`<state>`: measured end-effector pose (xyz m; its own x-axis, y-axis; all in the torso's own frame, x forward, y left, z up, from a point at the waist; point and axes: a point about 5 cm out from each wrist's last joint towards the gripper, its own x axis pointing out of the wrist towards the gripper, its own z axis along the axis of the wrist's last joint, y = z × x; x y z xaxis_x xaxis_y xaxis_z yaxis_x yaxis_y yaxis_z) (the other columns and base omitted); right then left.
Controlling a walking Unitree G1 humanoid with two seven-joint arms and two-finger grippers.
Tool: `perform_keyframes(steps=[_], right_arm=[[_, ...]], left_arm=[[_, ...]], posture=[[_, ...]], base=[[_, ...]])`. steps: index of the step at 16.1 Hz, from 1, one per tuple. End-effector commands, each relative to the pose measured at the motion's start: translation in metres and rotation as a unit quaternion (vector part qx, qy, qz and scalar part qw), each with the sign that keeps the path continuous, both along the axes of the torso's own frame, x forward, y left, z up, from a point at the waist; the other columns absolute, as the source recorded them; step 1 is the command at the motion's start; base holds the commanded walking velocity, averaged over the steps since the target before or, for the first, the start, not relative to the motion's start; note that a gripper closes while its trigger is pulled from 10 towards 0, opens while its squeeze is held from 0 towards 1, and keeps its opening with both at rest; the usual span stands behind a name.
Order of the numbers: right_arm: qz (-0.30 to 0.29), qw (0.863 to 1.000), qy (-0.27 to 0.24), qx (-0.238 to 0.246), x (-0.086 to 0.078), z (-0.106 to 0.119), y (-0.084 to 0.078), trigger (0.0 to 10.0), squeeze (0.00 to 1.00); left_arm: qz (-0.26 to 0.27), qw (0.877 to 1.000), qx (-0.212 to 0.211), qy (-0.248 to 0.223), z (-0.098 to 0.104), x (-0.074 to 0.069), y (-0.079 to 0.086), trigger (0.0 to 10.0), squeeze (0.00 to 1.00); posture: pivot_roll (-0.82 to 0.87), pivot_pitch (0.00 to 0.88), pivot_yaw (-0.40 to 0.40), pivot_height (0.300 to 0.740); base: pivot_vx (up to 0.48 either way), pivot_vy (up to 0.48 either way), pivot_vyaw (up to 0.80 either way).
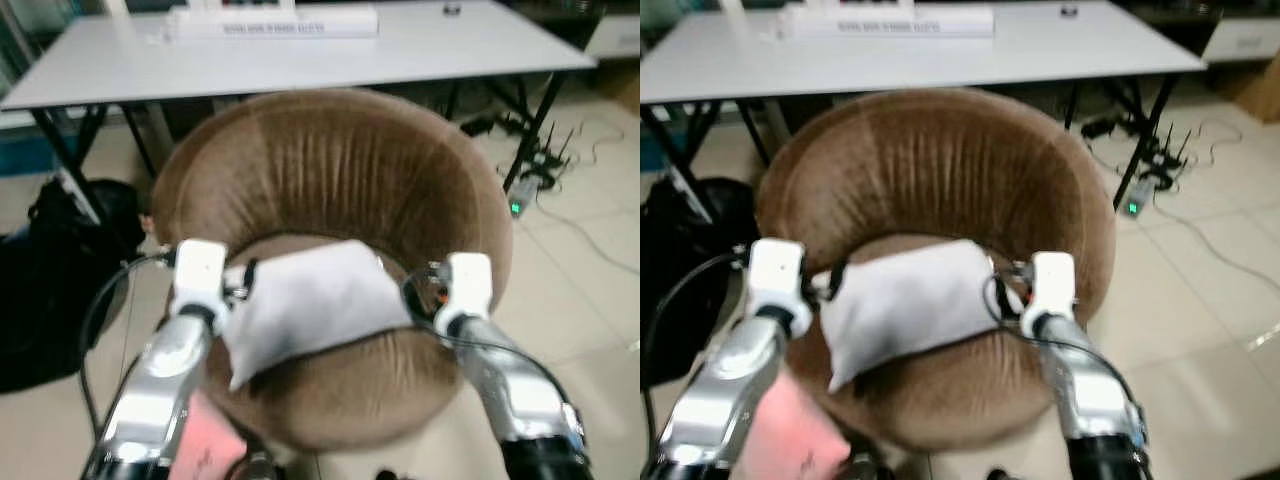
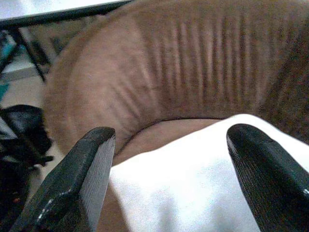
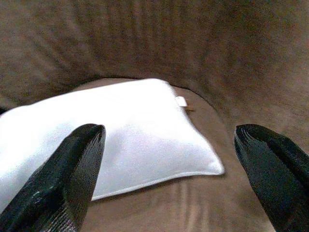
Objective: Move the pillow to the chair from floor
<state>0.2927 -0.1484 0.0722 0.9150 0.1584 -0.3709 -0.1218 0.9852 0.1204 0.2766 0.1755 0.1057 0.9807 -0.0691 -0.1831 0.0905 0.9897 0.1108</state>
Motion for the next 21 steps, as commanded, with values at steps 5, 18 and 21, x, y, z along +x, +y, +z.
perform_keyframes(steps=[5, 18, 21], right_arm=[[0.003, 1.000, -0.003, -0.013, 0.003, 0.002, 0.001, 10.0, 0.00], [-0.004, 1.000, 0.001, -0.013, 0.006, -0.003, -0.003, 10.0, 0.00], [-0.002, 1.000, 0.001, -0.013, 0.007, -0.003, -0.002, 10.0, 0.00]], left_arm=[[-0.005, 1.000, 0.005, -0.006, 0.006, -0.001, -0.005, 10.0, 0.00], [-0.002, 0.999, 0.029, -0.035, 0.016, 0.009, -0.001, 10.0, 0.00], [-0.001, 0.999, 0.031, -0.035, 0.016, 0.008, 0.000, 10.0, 0.00]], posture=[[0.09, 0.000, 0.019, 0.740], [0.09, 0.000, 0.017, 0.740], [0.09, 0.000, 0.015, 0.740]], base=[[-0.281, 0.000, 0.00], [-0.086, 0.102, 0.00], [0.000, 0.480, -0.49]])
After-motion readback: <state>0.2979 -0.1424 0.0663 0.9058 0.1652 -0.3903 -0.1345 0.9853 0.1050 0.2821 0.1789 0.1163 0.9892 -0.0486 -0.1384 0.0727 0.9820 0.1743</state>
